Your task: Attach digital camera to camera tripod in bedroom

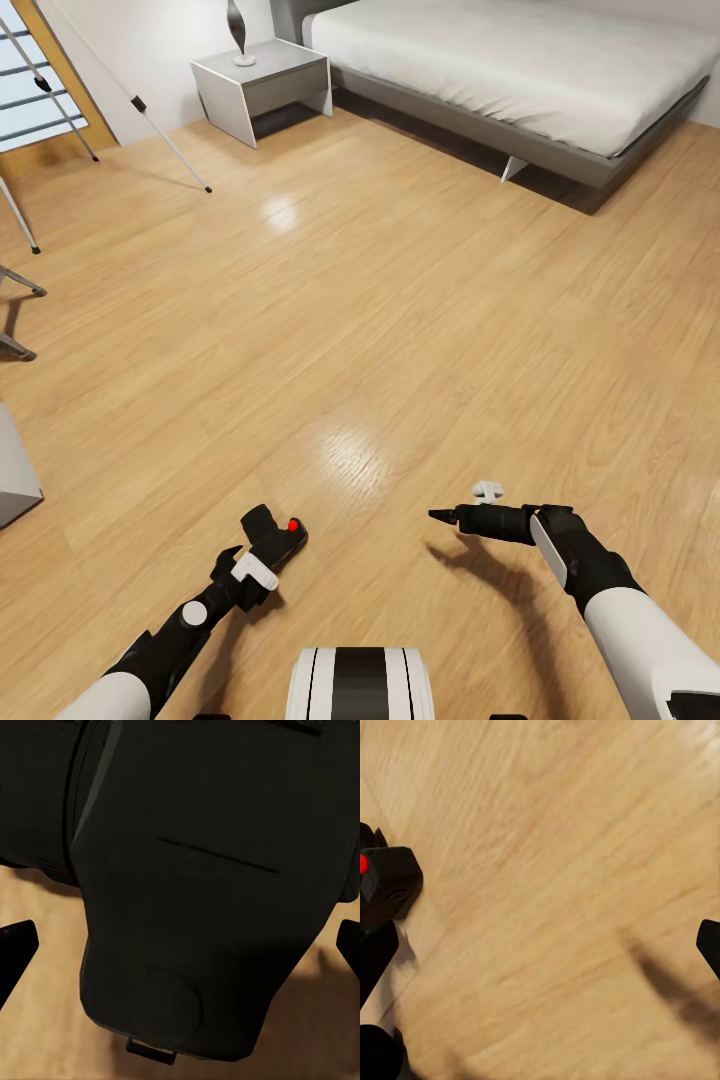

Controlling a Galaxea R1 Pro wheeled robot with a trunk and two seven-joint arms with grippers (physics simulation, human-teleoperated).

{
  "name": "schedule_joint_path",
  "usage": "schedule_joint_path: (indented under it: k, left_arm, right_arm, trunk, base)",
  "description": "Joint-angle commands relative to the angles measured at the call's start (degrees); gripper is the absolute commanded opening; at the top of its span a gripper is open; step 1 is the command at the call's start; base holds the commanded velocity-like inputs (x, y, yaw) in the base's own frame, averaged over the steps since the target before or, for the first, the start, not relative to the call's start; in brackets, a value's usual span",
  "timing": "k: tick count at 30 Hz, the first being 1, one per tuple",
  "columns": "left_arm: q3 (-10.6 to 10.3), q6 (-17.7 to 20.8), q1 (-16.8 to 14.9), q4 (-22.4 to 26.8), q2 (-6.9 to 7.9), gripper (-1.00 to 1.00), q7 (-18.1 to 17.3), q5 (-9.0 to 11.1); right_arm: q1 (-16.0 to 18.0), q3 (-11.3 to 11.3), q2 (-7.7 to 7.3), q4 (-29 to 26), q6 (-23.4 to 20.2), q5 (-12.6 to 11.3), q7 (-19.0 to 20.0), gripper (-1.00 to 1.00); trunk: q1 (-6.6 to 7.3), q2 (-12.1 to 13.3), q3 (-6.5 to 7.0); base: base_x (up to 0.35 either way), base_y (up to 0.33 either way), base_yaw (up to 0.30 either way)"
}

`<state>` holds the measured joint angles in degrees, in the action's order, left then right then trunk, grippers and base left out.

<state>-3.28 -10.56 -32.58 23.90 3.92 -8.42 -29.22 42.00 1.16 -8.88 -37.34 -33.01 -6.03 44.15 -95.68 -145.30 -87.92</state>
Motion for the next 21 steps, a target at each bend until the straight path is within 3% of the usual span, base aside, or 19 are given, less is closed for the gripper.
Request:
schedule_joint_path:
  k: [1, 21]
  left_arm:
    - [-0.1, -0.2, 0.0, 0.0, 0.04, 1.00, 0.0, -0.4]
    - [0.0, -0.2, 0.0, 0.0, -1.15, 1.00, 3.8, -0.1]
  right_arm:
    - [0.0, 0.1, 0.00, 0.0, -0.5, -0.5, 0.0, 1.00]
    - [0.0, 0.1, 0.08, 0.1, -0.5, -0.4, 0.0, 1.00]
  trunk:
    - [0.01, 0.0, -0.03]
    - [0.01, 0.0, -0.03]
  base:
    - [0.000, 0.000, 0.000]
    - [0.000, 0.000, 0.000]
